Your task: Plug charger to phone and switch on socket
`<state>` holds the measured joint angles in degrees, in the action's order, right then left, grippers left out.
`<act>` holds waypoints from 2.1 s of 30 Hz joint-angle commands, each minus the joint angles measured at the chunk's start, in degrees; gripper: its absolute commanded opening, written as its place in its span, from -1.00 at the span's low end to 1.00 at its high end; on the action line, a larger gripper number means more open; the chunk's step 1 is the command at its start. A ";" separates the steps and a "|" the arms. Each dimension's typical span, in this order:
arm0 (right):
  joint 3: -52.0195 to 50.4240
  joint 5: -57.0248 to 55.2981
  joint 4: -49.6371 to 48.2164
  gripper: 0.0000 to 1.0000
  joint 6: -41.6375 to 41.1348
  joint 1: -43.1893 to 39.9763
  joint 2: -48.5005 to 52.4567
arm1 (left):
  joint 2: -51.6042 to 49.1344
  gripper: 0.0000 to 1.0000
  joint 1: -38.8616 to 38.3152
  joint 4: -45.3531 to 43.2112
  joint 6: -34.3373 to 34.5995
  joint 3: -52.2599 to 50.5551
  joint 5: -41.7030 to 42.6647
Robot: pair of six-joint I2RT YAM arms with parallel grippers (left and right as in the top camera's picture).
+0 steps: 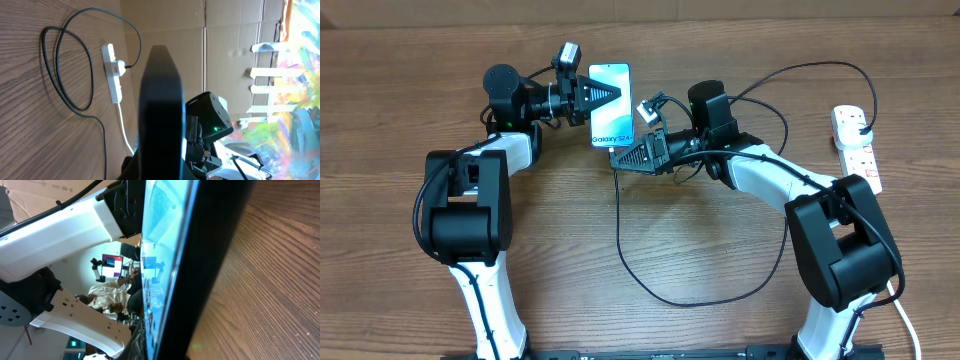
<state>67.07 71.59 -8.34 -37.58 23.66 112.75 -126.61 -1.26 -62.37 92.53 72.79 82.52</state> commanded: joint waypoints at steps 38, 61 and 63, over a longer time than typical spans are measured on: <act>0.00 0.52 -2.01 -0.92 -4.46 -1.62 -2.01 | 0.92 -0.91 -0.31 1.16 -2.84 0.44 -0.50; 0.00 -6.73 -1.92 -0.92 -5.73 -1.62 -2.01 | 0.92 -0.91 -1.97 1.53 -2.73 0.44 -0.09; 0.00 -7.10 -1.95 -0.92 -5.73 -1.62 -2.01 | 0.92 -0.91 -1.99 1.53 -2.75 0.44 0.52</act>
<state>67.07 69.41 -9.65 -42.83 22.81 112.75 -126.61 -1.80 -60.62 90.24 72.79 80.53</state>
